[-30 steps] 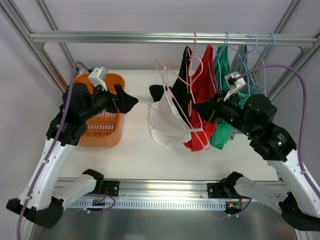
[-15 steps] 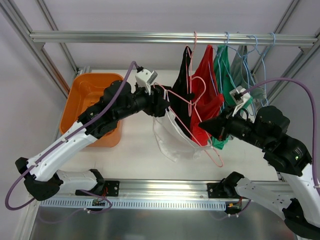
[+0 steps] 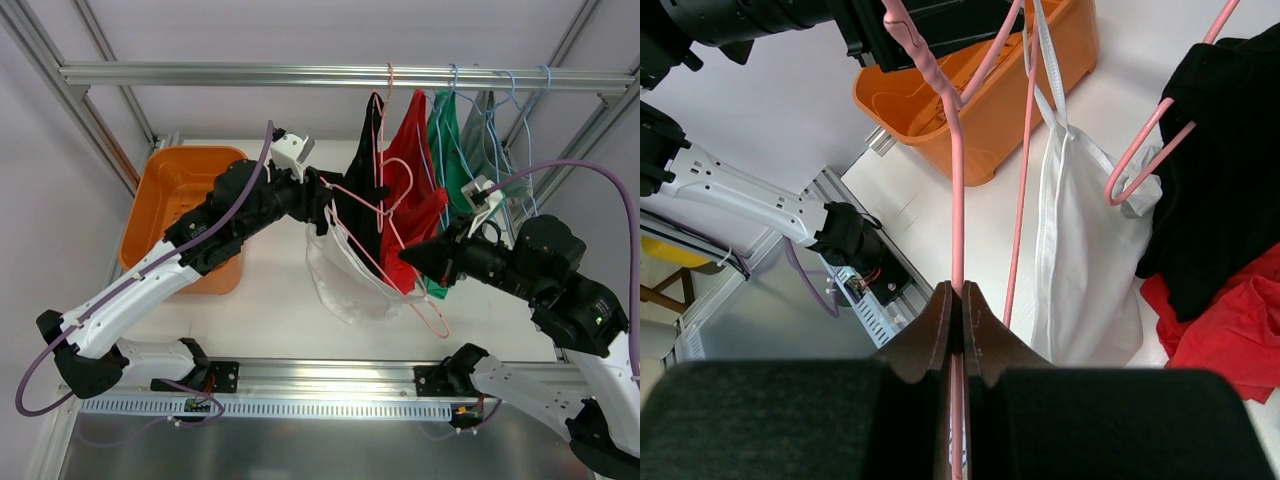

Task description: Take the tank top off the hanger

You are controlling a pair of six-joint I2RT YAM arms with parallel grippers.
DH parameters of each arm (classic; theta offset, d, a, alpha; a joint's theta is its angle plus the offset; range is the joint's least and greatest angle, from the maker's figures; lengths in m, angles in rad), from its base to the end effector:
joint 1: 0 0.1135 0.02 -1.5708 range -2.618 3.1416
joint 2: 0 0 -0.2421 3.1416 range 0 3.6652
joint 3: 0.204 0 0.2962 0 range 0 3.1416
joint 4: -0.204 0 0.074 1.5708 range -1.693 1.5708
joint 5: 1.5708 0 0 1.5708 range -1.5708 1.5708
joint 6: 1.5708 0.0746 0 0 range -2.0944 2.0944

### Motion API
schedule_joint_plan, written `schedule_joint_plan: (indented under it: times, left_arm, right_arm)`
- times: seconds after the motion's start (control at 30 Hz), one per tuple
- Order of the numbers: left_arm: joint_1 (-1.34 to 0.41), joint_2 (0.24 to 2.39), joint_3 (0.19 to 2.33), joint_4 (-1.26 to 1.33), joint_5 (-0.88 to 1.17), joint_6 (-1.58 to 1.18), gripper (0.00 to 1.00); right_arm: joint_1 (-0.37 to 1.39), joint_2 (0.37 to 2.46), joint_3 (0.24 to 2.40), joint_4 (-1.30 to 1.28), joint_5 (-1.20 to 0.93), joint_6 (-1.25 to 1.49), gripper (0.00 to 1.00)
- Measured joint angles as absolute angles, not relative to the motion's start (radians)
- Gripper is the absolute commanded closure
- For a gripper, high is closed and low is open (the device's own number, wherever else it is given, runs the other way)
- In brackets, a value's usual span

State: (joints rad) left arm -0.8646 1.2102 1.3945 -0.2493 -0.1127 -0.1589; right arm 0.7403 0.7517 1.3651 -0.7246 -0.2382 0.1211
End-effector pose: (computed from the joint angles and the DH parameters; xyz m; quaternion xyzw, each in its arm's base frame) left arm 0.2378 -0.2658 0.4426 0.2156 0.6970 -0.2985 0.6153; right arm 0.1294 0.1421 0.4786 -0.3009 0.6807 0.3569 0.5646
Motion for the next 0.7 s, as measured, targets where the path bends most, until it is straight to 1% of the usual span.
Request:
schedule_joint_plan:
  times: [0.07,0.1,0.13,0.23,0.27,0.33,0.37,0.57,0.63,0.7]
  left_arm:
    - [-0.865,1.212,1.386,-0.246,-0.109,-0.159,0.59]
    - [-0.865,1.212,1.381,-0.244,-0.106,-0.159,0.61]
    - [-0.865,1.212,1.376,-0.243,-0.105,-0.159,0.71]
    - [-0.865,1.212,1.362,-0.239,-0.105,-0.154,0.81]
    - [-0.865,1.212,1.358,-0.239,-0.105,-0.151,0.92]
    - [-0.865,1.214,1.353,-0.234,-0.106,-0.147,0.99]
    - [-0.865,1.214,1.349,-0.229,-0.107,-0.146,1.00]
    - [-0.865,1.211,1.343,-0.221,-0.133,-0.142,1.00]
    - [-0.865,1.206,1.343,-0.221,-0.171,-0.143,1.00]
    - [-0.865,1.196,1.342,-0.222,-0.257,-0.148,1.00]
  right_arm:
    - [0.740,0.752,1.365,-0.725,-0.242,0.120,1.00]
    - [0.740,0.752,1.365,-0.725,-0.243,0.119,1.00]
    - [0.740,0.752,1.365,-0.725,-0.243,0.119,1.00]
    - [0.740,0.752,1.365,-0.725,-0.244,0.118,1.00]
    - [0.740,0.752,1.365,-0.725,-0.244,0.118,1.00]
    - [0.740,0.752,1.365,-0.725,-0.244,0.117,1.00]
    - [0.740,0.752,1.365,-0.725,-0.244,0.115,1.00]
    - [0.740,0.752,1.365,-0.725,-0.245,0.101,1.00]
    - [0.740,0.751,1.364,-0.726,-0.255,0.083,1.00]
    - [0.740,0.743,1.359,-0.731,-0.276,0.057,1.00]
